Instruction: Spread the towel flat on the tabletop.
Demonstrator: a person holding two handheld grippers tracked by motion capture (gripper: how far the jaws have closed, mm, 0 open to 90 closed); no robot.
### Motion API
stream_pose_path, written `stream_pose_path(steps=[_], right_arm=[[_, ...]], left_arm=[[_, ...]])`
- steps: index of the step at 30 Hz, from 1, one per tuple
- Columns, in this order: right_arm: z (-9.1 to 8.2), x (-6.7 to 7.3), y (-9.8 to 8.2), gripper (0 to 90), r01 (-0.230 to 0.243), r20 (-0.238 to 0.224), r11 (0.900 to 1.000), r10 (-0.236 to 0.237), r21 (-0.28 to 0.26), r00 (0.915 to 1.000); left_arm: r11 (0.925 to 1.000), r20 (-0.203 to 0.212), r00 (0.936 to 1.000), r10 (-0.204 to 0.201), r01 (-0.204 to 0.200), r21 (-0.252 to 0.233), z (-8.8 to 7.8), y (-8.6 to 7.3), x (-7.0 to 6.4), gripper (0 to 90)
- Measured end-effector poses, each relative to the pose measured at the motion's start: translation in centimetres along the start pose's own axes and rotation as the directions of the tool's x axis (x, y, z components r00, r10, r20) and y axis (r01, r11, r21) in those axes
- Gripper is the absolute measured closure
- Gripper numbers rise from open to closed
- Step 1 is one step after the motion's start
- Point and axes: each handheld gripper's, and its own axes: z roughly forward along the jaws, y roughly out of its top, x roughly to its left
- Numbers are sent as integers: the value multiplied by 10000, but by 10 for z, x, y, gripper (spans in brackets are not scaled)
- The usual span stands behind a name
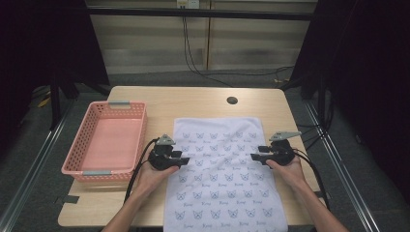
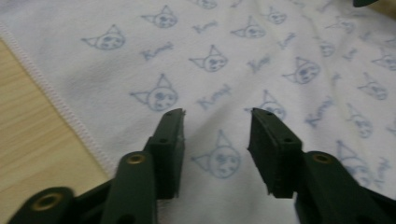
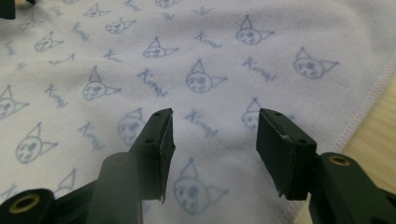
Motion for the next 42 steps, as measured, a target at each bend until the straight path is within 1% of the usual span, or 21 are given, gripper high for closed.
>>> stream_pose_path(steps=[2,4,5,6,8,11,14,16,22,25,26,28,29,30,32,33,34,36,37,39,42], right_arm=[[7,1,1,474,94,105,9999,-95,132,9999],[12,6,-2,494,537,155,9973,-546,494,9984],[12,10,-3,508,734,426,9960,-756,516,9962],[12,13,-3,573,811,582,9949,-847,605,9947],[9,15,-6,648,1058,665,9924,-1100,626,9917],[1,20,-12,742,1075,641,9918,-1119,687,9916],[-10,25,-21,776,1192,412,9894,-1229,829,9916],[-17,26,-27,800,988,125,9911,-1003,887,9949],[-40,36,-46,797,678,-145,9916,-666,1100,9977],[-50,45,-55,790,675,-629,9893,-598,1290,9962],[-54,49,-58,786,699,-745,9870,-596,1445,9954],[-59,59,-63,773,739,-1005,9849,-585,1564,9932],[-63,65,-65,757,857,-1027,9810,-685,1740,9923],[-65,69,-67,732,1001,-1083,9787,-814,1794,9908],[-68,75,-68,690,1214,-1083,9739,-1019,1916,9889],[-68,74,-68,669,1217,-1133,9753,-1019,1843,9883],[-69,72,-66,639,1009,-1076,9818,-842,1610,9906],[-71,64,-61,608,730,-954,9915,-628,1073,9935],[-73,58,-56,599,694,-744,9946,-637,765,9952],[-71,42,-44,583,503,-404,9982,-490,313,9980],[-58,17,-29,562,334,123,9994,-336,116,9994]], left_arm=[[9994,-178,9996,204,-198,296,3,-4,2,597],[9992,-293,9990,338,-331,223,4,-5,1,597],[9990,-365,9986,370,-360,263,4,-5,-1,597],[9984,-429,9978,513,-502,256,5,-5,-3,611],[9938,-279,9941,1045,-1033,409,5,-6,-7,796],[9922,-182,9929,1175,-1165,450,5,-8,-14,862],[9931,94,9939,1095,-1098,423,3,-11,-18,865],[9952,358,9952,915,-926,320,1,-15,-19,854],[9914,852,9911,1026,-1089,726,-10,-24,-35,841],[9903,1309,9870,932,-1055,905,-17,-31,-48,792],[9878,1486,9847,915,-1087,1119,-20,-33,-53,786],[9803,1651,9793,1168,-1403,1387,-28,-39,-66,787],[9792,1964,9747,1068,-1375,1495,-32,-43,-69,781],[9804,2069,9739,928,-1256,1516,-36,-48,-71,765],[9777,2259,9689,1014,-1390,1576,-43,-53,-75,739],[9796,2221,9697,1021,-1368,1471,-46,-55,-77,708],[9815,2181,9711,968,-1295,1410,-46,-54,-76,655],[9890,1904,9791,720,-949,1137,-44,-47,-70,602],[9916,1603,9850,635,-804,1012,-42,-39,-65,585],[9963,1404,9890,474,-570,649,-35,-27,-55,585],[9981,924,9950,385,-426,435,-22,-10,-39,585]])
